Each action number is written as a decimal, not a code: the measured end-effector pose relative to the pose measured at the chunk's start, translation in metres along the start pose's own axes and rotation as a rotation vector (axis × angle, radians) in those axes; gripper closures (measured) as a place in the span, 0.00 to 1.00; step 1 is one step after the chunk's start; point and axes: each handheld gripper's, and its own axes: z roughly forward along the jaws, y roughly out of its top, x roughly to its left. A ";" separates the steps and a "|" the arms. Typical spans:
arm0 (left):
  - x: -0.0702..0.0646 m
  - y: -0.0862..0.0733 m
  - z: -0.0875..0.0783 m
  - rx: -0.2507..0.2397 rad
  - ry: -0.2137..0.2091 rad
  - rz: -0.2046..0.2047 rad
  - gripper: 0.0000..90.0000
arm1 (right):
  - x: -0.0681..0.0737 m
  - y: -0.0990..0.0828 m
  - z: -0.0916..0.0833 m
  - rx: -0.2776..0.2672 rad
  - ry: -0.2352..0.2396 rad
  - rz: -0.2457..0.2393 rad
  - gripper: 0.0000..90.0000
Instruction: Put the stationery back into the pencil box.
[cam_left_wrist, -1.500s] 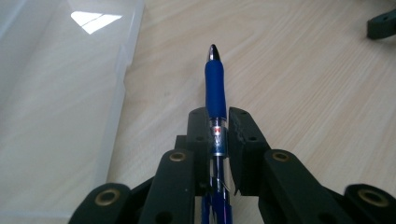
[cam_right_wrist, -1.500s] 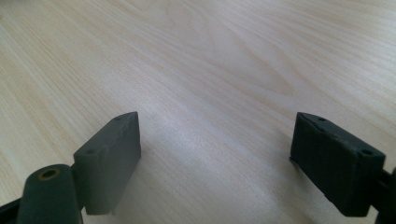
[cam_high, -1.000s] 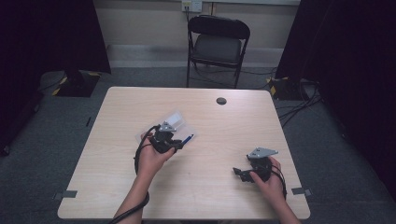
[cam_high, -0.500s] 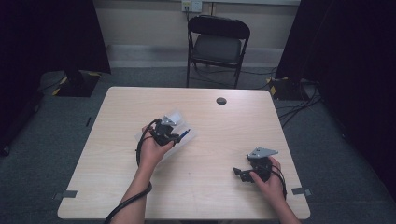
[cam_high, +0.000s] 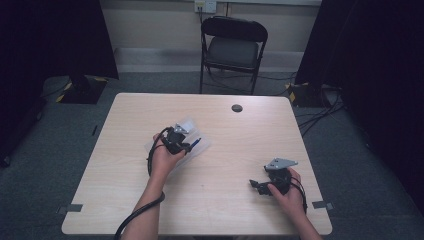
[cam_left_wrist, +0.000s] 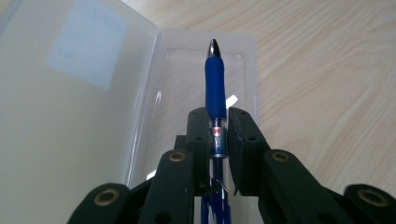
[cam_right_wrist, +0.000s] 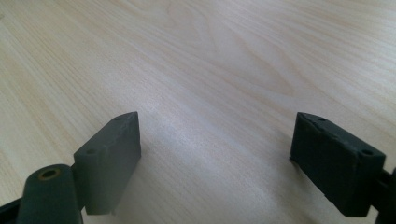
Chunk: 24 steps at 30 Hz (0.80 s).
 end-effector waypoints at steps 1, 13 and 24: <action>0.000 -0.001 0.002 -0.001 -0.007 -0.004 0.88 | 0.000 0.000 0.000 0.000 0.000 0.000 0.17; 0.000 -0.012 -0.021 -0.143 0.003 -0.060 0.56 | 0.000 0.000 0.000 0.000 0.000 0.000 0.17; -0.001 -0.034 -0.024 -0.034 0.016 -0.067 0.68 | 0.000 0.000 0.000 0.000 0.000 0.000 0.17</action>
